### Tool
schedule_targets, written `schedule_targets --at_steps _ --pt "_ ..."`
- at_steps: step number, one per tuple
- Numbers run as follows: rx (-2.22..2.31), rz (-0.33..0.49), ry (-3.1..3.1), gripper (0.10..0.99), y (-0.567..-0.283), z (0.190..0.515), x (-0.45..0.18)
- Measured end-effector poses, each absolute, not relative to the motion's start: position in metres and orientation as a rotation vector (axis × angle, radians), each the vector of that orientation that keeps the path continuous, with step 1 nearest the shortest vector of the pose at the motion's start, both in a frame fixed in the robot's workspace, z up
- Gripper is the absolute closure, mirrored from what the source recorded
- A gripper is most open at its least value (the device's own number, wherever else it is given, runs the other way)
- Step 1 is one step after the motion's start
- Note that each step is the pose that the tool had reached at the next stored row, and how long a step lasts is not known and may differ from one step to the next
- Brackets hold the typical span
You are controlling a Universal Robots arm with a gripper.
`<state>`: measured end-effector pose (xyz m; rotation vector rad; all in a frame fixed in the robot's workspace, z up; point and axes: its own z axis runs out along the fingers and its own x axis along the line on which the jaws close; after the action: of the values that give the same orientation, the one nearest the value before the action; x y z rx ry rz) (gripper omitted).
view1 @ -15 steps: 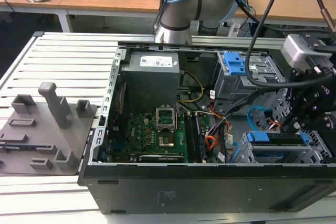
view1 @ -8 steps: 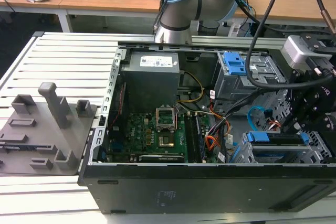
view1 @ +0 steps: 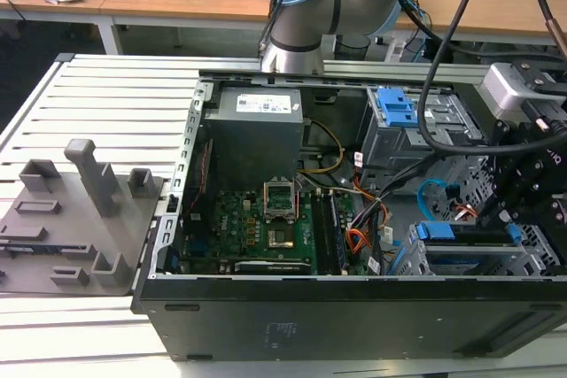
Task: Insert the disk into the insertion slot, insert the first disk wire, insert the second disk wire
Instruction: 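Insert the first disk wire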
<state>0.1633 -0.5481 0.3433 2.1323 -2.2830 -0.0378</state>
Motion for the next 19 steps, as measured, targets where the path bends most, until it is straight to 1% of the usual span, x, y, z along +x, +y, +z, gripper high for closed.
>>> schedule_targets --at_steps 19 --pt "2.132 -0.038 -2.284 0.902 -0.5491 0.3339 0.1671"
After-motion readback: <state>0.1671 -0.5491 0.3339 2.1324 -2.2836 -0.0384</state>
